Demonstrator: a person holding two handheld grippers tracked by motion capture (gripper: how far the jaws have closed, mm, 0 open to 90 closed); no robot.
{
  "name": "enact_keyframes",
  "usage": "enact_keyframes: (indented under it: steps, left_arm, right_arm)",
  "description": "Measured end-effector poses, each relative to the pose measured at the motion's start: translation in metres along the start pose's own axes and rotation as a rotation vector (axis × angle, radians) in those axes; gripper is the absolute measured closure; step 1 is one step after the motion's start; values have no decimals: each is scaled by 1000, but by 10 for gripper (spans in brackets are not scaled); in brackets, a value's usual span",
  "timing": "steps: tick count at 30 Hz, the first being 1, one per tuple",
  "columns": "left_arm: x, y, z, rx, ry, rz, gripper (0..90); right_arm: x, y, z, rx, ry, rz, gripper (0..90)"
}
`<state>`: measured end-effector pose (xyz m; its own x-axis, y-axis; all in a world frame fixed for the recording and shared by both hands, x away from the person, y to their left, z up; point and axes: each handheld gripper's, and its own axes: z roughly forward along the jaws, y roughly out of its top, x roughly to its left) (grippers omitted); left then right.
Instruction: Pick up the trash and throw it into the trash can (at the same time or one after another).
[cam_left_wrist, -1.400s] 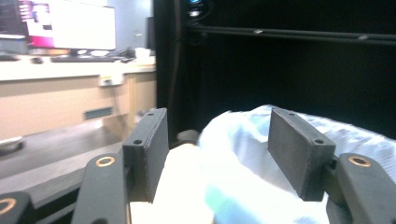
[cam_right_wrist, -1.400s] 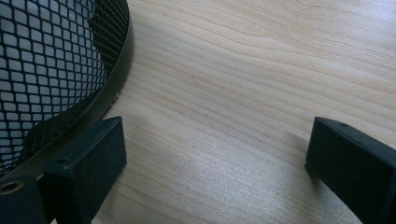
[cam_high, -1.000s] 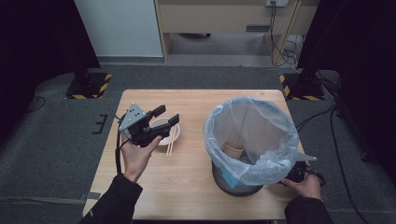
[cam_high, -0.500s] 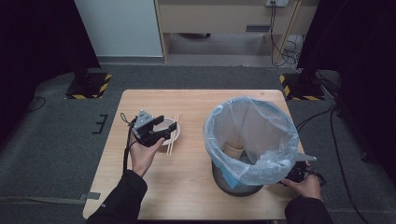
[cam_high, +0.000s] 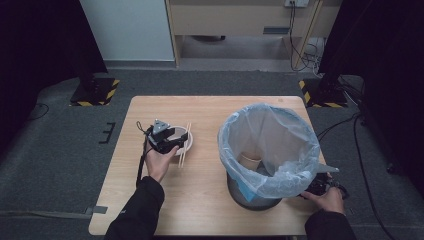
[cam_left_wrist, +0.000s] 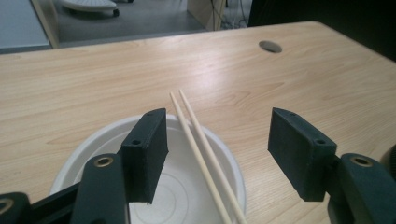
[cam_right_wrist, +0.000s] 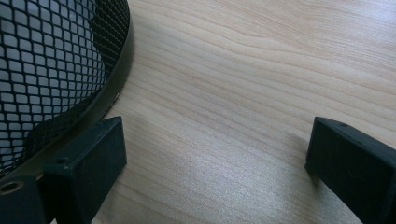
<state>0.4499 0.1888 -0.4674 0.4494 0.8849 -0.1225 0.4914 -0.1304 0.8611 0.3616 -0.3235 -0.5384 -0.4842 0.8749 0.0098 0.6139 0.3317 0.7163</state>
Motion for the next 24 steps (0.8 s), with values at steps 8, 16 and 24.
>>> enact_keyframes:
  steps: [8, 16, 24]
  left_arm:
    - [-3, -8, 20, 70, 19, -1, 415]
    - [1, -14, 31, 135, 32, -12, 492]
    - [3, -17, 35, 173, 22, -28, 609]
  right_arm:
    - [0, 0, 0, 0, 0, 0, 50]
    - [0, 0, 0, 0, 2, -2, 50]
    - [0, 0, 0, 1, 3, -1, 50]
